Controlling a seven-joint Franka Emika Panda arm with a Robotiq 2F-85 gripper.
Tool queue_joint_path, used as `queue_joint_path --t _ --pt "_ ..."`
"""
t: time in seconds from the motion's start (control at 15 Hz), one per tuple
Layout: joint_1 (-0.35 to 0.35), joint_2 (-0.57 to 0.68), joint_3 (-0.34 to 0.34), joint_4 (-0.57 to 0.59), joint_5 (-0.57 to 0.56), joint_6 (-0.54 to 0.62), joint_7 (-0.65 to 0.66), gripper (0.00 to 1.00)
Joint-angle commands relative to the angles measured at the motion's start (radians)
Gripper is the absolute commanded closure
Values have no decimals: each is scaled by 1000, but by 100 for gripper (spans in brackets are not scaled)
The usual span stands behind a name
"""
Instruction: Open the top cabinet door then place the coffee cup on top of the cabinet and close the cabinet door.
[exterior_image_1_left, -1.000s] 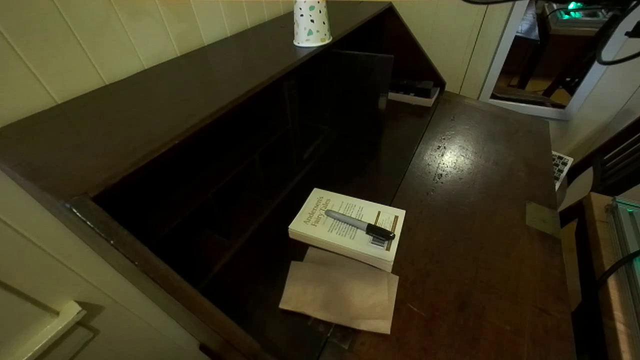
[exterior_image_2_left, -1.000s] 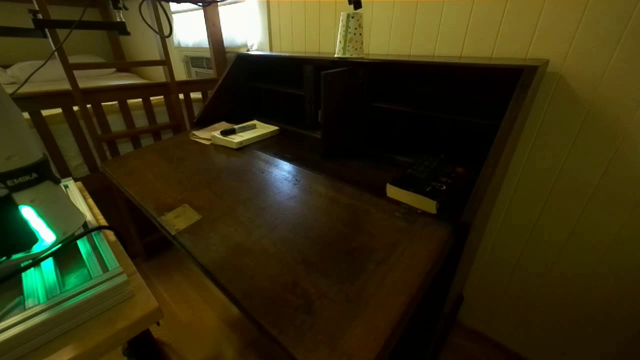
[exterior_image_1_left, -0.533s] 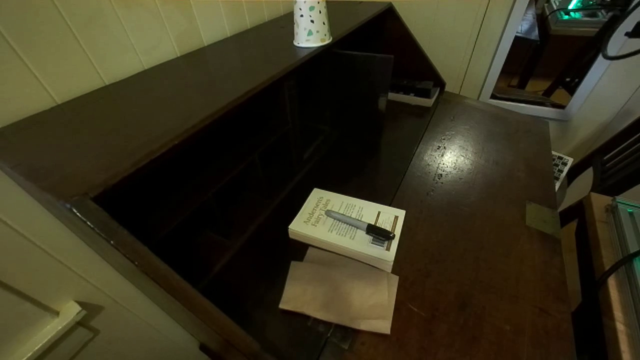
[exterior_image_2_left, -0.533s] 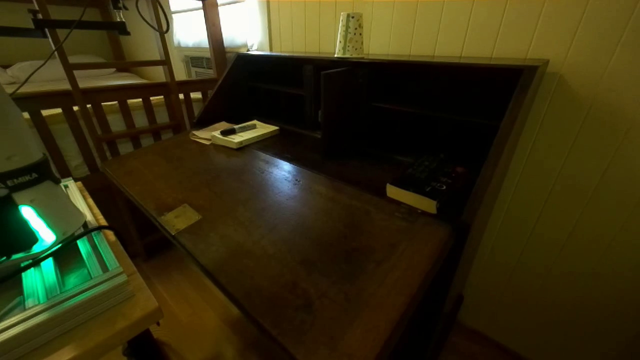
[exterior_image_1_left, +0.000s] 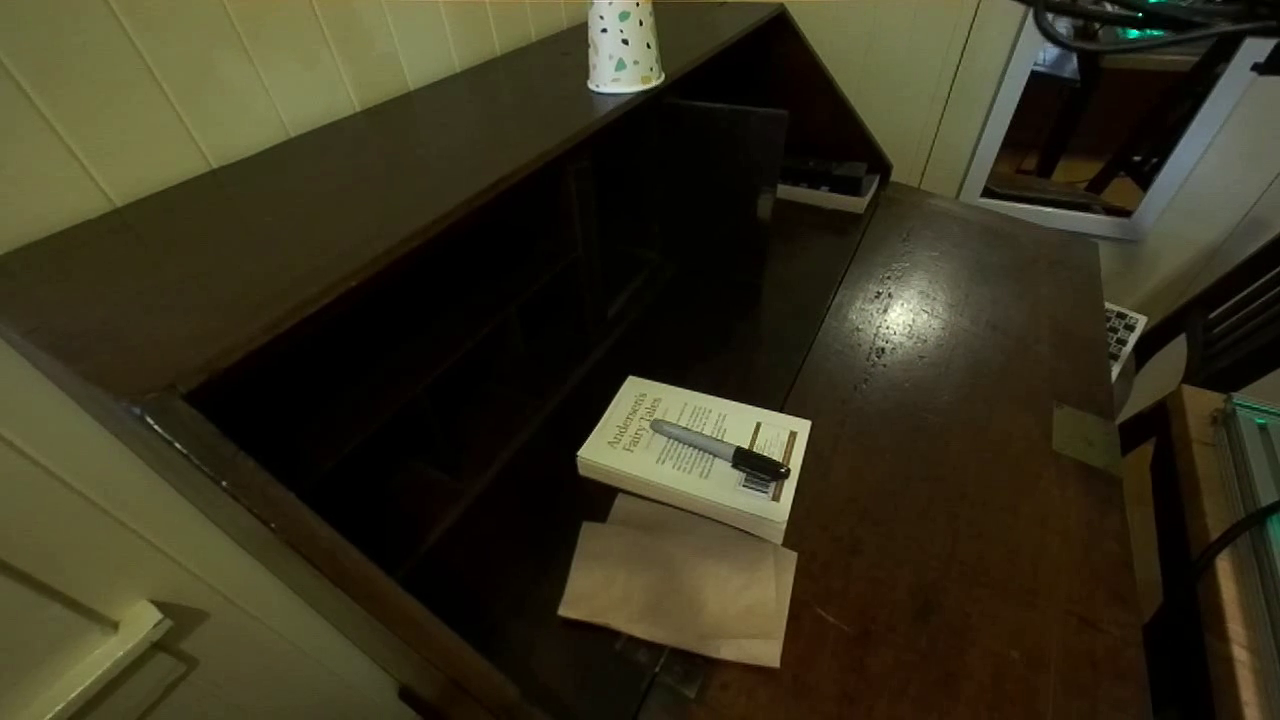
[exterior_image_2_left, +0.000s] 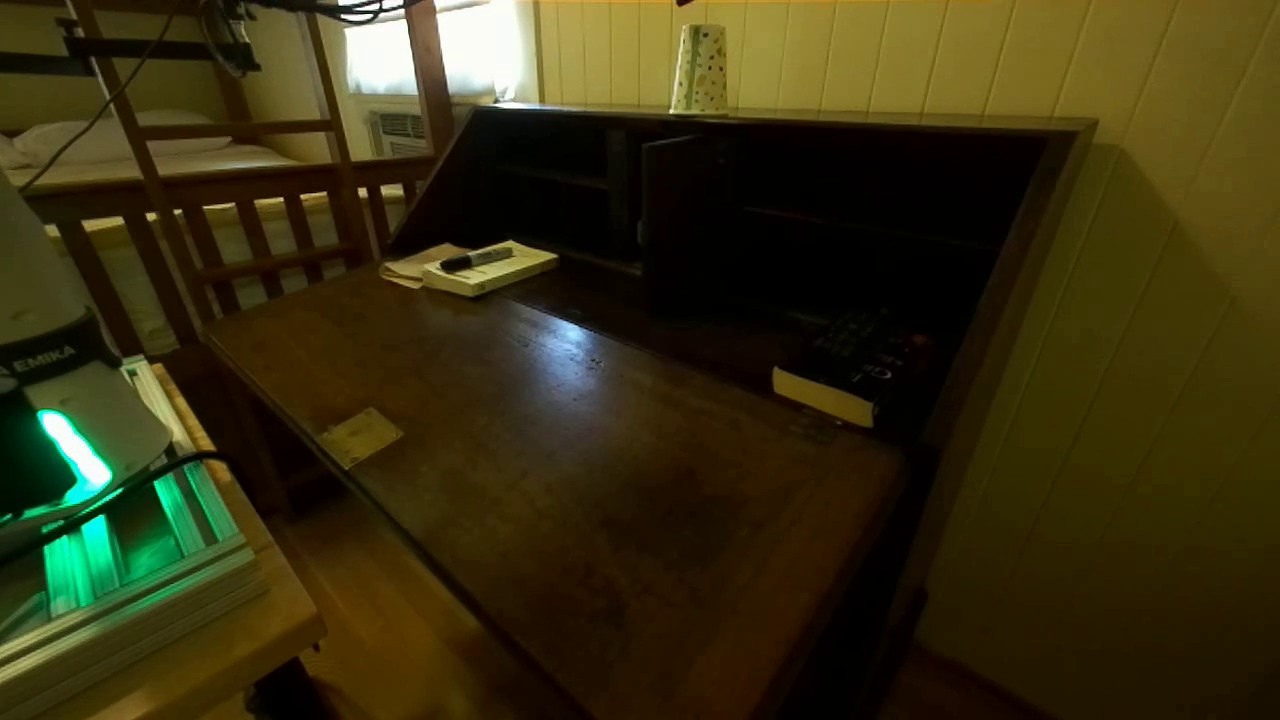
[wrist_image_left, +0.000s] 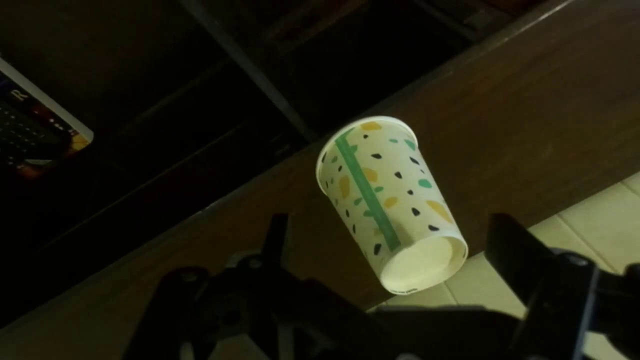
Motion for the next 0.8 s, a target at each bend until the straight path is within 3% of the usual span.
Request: queue_joint_path --t 0.0,0.33,0.73 --pt "-12 -109 -8 -186 32 70 -152 0" --pt "-19 -117 -28 -298 26 116 -306 0" --pt "-20 -49 -29 -378 45 292 -408 0"
